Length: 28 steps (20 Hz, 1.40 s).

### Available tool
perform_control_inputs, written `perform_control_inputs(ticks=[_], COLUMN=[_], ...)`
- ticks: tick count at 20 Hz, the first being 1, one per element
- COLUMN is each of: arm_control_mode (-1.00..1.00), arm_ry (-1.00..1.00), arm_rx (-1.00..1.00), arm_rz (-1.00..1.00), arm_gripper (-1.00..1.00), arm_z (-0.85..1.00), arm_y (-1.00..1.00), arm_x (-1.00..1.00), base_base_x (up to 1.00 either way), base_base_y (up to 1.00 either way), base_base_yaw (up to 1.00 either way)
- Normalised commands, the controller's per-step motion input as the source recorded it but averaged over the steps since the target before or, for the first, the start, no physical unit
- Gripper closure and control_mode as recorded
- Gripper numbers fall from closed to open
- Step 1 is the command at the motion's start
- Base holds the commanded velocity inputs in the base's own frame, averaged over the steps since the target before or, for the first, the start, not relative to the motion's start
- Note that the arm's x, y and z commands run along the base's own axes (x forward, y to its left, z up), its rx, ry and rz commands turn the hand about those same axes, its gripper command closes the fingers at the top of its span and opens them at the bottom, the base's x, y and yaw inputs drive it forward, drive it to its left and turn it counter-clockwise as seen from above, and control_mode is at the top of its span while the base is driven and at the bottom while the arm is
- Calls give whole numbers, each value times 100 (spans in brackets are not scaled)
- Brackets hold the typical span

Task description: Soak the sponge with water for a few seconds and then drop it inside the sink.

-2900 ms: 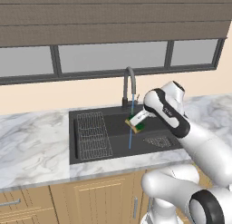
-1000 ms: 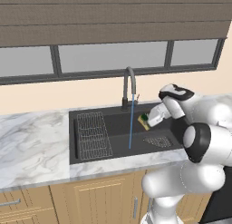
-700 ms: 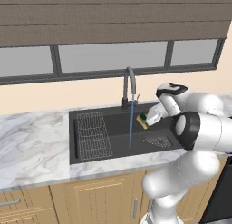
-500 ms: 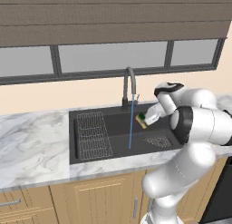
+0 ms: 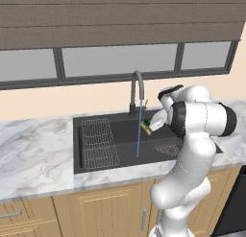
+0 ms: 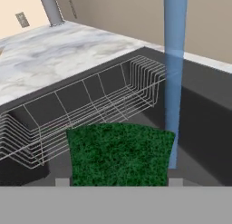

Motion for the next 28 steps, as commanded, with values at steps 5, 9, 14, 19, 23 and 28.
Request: perform_control_inputs(ticks=[5,9,14,19,23,28], arm_control_mode=[-100,-100,-100,-100,-100,-100], arm_ry=[0,-3,-4,-5,-6,0], arm_rx=[0,0,0,2,3,0], arm_rz=[0,0,0,0,0,0], arm_gripper=[100,100,100,100,100,100], arm_z=[-22,-23,-21,-9,-1,-13], arm_y=[0,0,0,0,2,5], arm_x=[40,34,20,10,0,10], base_base_x=[0,0,0,0,0,0], base_base_y=[0,0,0,0,0,0], base_base_yaw=[0,0,0,0,0,0])
